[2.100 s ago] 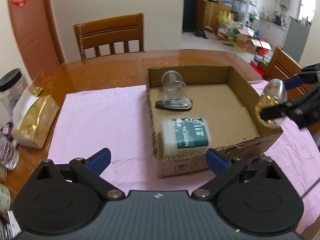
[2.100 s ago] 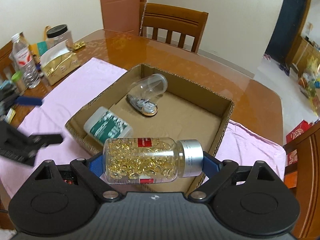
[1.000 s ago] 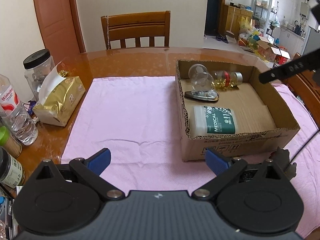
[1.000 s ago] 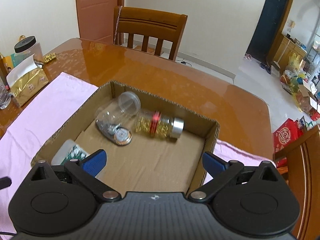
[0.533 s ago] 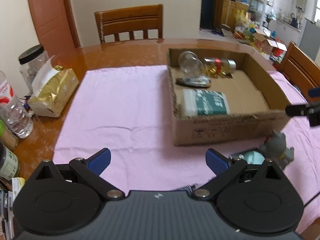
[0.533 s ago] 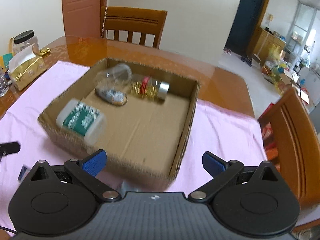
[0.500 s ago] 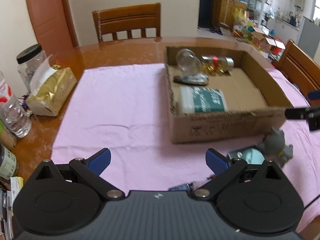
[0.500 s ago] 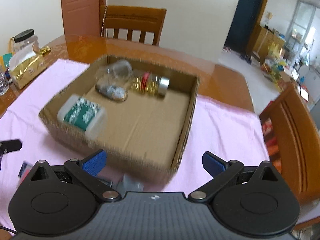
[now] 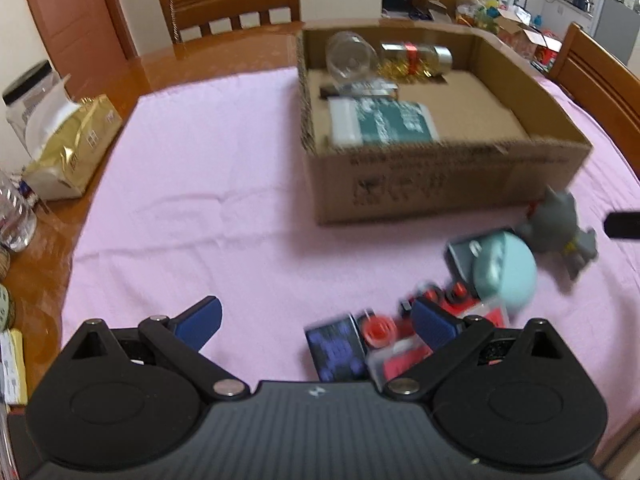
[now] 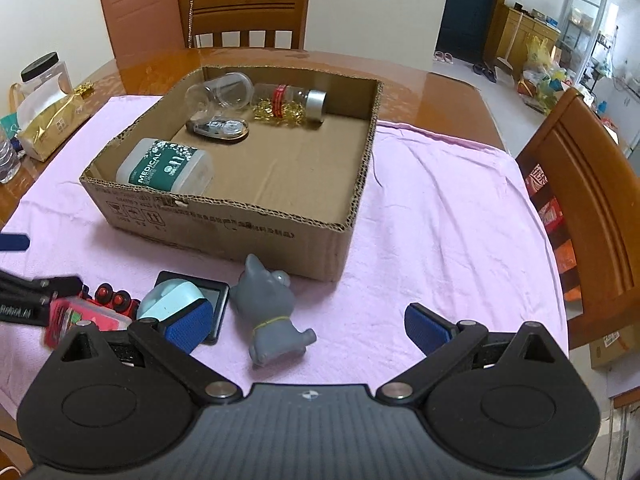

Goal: Organize rigid objects
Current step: 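Move both tools back over the toys on the pink cloth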

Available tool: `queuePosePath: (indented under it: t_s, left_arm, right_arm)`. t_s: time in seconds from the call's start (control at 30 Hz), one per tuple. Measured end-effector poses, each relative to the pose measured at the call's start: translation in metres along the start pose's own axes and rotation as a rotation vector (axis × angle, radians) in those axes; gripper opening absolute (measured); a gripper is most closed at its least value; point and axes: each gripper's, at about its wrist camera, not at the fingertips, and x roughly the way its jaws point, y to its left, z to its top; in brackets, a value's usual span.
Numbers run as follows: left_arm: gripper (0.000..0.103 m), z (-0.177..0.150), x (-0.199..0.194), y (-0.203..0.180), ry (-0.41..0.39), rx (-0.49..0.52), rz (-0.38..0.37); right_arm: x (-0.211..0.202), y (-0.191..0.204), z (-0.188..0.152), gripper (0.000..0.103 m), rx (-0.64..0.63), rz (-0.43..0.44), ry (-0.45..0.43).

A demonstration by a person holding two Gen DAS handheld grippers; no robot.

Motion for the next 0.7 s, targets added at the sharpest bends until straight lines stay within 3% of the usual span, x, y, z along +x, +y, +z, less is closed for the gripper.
queuePosePath:
  t_s: [0.27,0.7]
  left_arm:
    - [0.1,-0.027,-0.003,-0.008,0.06,0.004,-0.016]
    - [0.103,-0.045,0.014,-0.007,0.062,-0.066,0.056]
  right_arm:
    - [0.005,-0.004,-0.011,0.103,0.014,0.03,0.023]
    - [-0.001,-0.004,-0.03,0.103,-0.037,0.078,0.038]
